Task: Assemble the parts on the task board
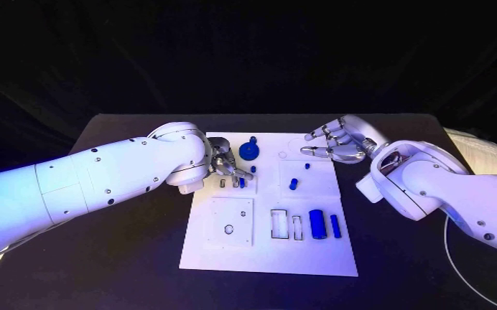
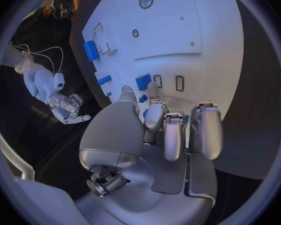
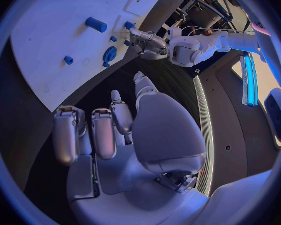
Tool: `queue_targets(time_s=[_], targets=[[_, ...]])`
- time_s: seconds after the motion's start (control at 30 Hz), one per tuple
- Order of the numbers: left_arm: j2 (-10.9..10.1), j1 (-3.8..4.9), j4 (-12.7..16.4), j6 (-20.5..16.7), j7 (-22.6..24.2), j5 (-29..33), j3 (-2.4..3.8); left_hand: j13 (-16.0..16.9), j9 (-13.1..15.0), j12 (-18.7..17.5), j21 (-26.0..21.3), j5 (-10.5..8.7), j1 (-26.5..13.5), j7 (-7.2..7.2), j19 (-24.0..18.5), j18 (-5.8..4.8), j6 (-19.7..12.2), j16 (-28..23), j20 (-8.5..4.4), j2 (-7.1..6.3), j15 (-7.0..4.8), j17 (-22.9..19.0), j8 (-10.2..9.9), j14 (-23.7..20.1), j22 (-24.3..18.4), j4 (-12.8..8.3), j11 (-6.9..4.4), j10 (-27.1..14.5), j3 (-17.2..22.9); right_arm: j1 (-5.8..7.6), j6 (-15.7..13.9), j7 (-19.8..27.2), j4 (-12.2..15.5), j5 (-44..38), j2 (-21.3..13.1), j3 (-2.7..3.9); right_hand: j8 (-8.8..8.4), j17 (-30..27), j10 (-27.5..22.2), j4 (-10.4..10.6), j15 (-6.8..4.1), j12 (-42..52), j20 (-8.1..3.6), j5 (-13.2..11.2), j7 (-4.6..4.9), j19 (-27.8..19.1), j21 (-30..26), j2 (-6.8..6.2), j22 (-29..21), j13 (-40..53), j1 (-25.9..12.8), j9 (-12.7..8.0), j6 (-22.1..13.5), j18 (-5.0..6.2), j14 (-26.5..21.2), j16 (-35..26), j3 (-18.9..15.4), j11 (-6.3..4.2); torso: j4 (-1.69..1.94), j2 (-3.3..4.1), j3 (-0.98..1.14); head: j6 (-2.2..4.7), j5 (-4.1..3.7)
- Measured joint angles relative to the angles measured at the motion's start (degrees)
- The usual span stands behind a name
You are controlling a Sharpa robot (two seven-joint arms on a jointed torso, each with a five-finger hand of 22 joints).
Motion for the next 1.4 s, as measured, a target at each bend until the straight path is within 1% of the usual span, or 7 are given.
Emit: queue_targets(time_s=[0.2, 0.33, 0.67, 0.8, 0.97, 1.27, 1.4], targets=[[0.3, 0.00, -0.3, 0.5, -0.1, -0.1, 0.00, -0.1, 0.3, 0.0, 0.2, 0.00, 0.4, 0.20, 0.0, 0.00, -0.2, 0.0, 0.00, 0.43, 0.00, 0.0, 0.2, 0.0, 0.0, 0.0, 0.03, 0.0, 0.0, -0.13, 0.2, -0.1, 0.2, 0.0, 0.1, 0.00, 0.23, 0.0, 0.0, 0.0, 0.00, 0.0, 0.00, 0.5, -0.14, 0.0, 0.0, 0.23, 0.0, 0.1, 0.2, 0.0, 0.1, 0.00, 0.0, 0.0, 0.0, 0.00, 0.00, 0.00, 0.01, -0.18, -0.05], [0.6, 0.00, -0.6, 0.7, -0.1, -0.2, 0.00, -0.1, 0.5, 0.0, 0.2, 0.00, 0.7, 0.21, 0.0, -0.01, -0.2, 0.0, 0.00, 0.20, 0.00, 0.0, 0.4, 0.0, 0.0, -0.2, -0.13, 0.1, 0.2, -0.19, 0.3, -0.2, 0.4, 0.0, 0.1, 0.00, 0.23, 0.0, 0.0, 0.0, 0.00, 0.0, 0.00, 0.5, -0.19, 0.0, 0.0, 0.23, 0.0, 0.1, 0.2, 0.0, 0.2, 0.00, 0.0, 0.0, 0.0, 0.00, 0.00, 0.00, 0.00, -0.30, -0.10], [1.1, -0.01, -1.2, 0.9, -0.1, -0.2, -0.04, 0.1, 0.8, 0.0, 0.2, 0.00, 0.8, 0.13, 0.0, 0.00, -0.3, 0.0, 0.00, 0.37, 0.00, 0.0, 0.5, 0.0, 0.0, -0.1, -0.16, 0.2, 0.5, -0.40, 0.6, -0.2, 0.7, 0.0, 0.2, 0.00, 0.23, 0.0, 0.0, 0.2, 0.00, 0.0, -0.20, 0.8, -0.19, -0.2, 0.0, 0.23, 0.0, 0.0, 0.2, 0.0, 0.2, 0.00, 0.0, 0.0, -0.2, 0.00, 0.00, -0.02, 0.01, -0.41, -0.29], [1.2, -0.02, -1.3, 0.9, -0.1, -0.2, -0.04, 0.1, 1.1, 0.0, 0.4, 0.00, 1.6, 0.01, 0.0, 0.00, -0.4, 0.0, 0.00, 0.37, 0.00, 0.0, 0.8, 0.0, 0.0, -0.4, -0.15, 0.2, 0.7, -0.51, 0.7, -0.3, 0.6, 0.1, 0.3, 0.00, 0.23, 0.0, 0.0, 0.2, 0.00, 0.0, -0.20, 0.8, -0.19, -0.2, 0.0, 0.22, 0.0, 0.0, 0.2, 0.0, 0.2, 0.00, 0.0, 0.0, -0.2, 0.00, 0.02, -0.01, 0.03, -0.47, -0.30], [1.2, -0.02, -1.3, 1.2, -0.1, -0.3, -0.05, 0.2, 1.8, -0.1, 0.4, 0.00, 3.9, -0.11, 0.0, 0.00, -0.9, 0.0, 0.00, 0.31, 0.00, 0.0, 1.1, 0.0, 0.0, -1.2, -0.12, 0.1, 2.5, -0.72, 0.7, -0.3, 0.5, 0.1, 0.4, 0.00, 0.23, 0.0, 0.0, 0.2, 0.00, -0.2, -0.20, 0.8, -0.19, -0.2, 0.0, 0.22, 0.0, -0.1, 0.2, 0.0, 0.2, 0.00, 0.0, 0.0, -0.2, 0.00, 0.03, -0.01, 0.03, -0.57, -0.33], [1.3, -0.02, -1.3, 2.0, -0.2, -0.3, -0.05, 0.3, 2.0, -0.1, 0.4, 0.00, 4.2, -0.20, 0.0, 0.00, -1.0, 0.0, 0.00, 0.44, 0.00, 0.0, 1.3, 0.0, 0.0, -1.5, -0.10, 0.1, 2.8, -1.00, 1.0, -0.3, 0.4, 0.2, 0.5, 0.00, 0.23, 0.0, 0.0, 0.2, 0.00, -0.2, -0.20, 1.0, -0.19, -0.2, 0.0, 0.41, 0.0, -0.1, 0.0, 0.0, 0.2, 0.00, 0.0, -0.2, -0.2, 0.00, 0.03, -0.01, 0.03, -0.79, -0.21], [1.3, -0.02, -1.4, 2.3, -0.2, -0.3, -0.05, 0.3, 2.3, -0.1, 0.4, 0.00, 5.5, -0.21, 0.0, 0.00, -1.4, 0.0, 0.00, 0.50, 0.00, 0.0, 1.3, 0.0, 0.0, -1.9, -0.13, 0.1, 4.2, -1.03, 1.0, -0.3, 0.3, 0.2, 0.5, 0.00, 0.23, 0.0, 0.0, 0.2, 0.00, -0.2, -0.20, 1.0, 0.02, -0.2, 0.0, 0.47, 0.0, -0.1, 0.0, 0.0, 0.4, -0.01, 0.0, -0.2, -0.2, 0.00, 0.03, 0.00, 0.05, -0.84, -0.19]])
